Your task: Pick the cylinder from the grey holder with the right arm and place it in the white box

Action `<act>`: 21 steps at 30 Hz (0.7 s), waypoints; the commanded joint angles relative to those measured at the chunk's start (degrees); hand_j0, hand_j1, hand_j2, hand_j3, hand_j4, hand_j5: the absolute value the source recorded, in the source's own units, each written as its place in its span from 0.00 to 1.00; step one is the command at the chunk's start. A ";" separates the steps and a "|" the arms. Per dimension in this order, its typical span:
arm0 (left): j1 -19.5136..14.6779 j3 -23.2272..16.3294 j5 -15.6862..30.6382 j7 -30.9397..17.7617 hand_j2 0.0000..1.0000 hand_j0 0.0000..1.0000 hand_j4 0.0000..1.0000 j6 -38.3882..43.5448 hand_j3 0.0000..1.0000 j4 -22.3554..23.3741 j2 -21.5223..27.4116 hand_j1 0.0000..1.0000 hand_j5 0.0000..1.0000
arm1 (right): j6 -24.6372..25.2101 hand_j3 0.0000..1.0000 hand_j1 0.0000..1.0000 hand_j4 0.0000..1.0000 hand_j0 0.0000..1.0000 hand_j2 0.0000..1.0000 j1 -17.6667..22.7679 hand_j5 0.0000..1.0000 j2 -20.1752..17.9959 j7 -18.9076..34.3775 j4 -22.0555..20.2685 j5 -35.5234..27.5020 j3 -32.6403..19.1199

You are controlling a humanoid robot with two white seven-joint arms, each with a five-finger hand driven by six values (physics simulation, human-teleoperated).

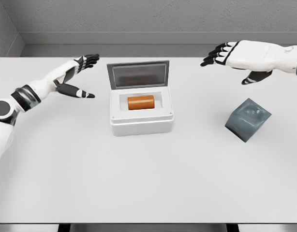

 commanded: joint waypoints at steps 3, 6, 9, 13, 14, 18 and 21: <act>-0.44 -0.06 -2.26 0.01 1.00 1.00 1.00 0.98 1.00 1.37 -3.17 1.00 1.00 | 0.16 1.00 1.00 1.00 1.00 1.00 0.18 1.00 0.35 -0.03 0.00 -0.29 -0.23; -2.55 -0.06 -1.82 0.01 1.00 1.00 1.00 4.14 1.00 1.20 -3.96 1.00 1.00 | 0.16 1.00 1.00 1.00 1.00 1.00 0.53 1.00 0.00 -0.03 -0.18 -0.38 -0.50; -4.39 -0.06 2.13 0.01 1.00 1.00 1.00 8.10 1.00 0.84 -3.96 1.00 1.00 | 0.16 1.00 1.00 1.00 1.00 1.00 0.44 1.00 -0.26 -0.03 -2.28 -0.38 -1.55; -3.87 -0.06 2.04 0.01 1.00 1.00 1.00 8.01 1.00 -0.03 -4.92 1.00 1.00 | 0.16 1.00 1.00 1.00 1.00 1.00 2.02 1.00 -4.75 -0.03 -7.56 -0.46 -1.64; -3.78 -0.06 2.13 0.01 1.00 1.00 1.00 7.92 1.00 -0.56 -4.84 1.00 1.00 | 0.16 1.00 1.00 1.00 1.00 1.00 2.90 1.00 -4.75 -0.03 -7.56 -0.46 -1.55; -3.34 -0.50 2.92 0.01 1.00 1.00 1.00 7.75 1.00 -3.90 -4.13 1.00 1.00 | 0.16 1.00 1.00 1.00 1.00 1.00 3.51 1.00 -6.06 -0.03 -7.56 -0.64 -1.99; -3.43 -2.09 4.77 0.01 1.00 1.00 1.00 7.57 1.00 -4.69 -3.96 1.00 1.00 | 0.16 1.00 1.00 1.00 1.00 1.00 5.27 1.00 -5.98 -0.03 -8.00 -0.64 -3.05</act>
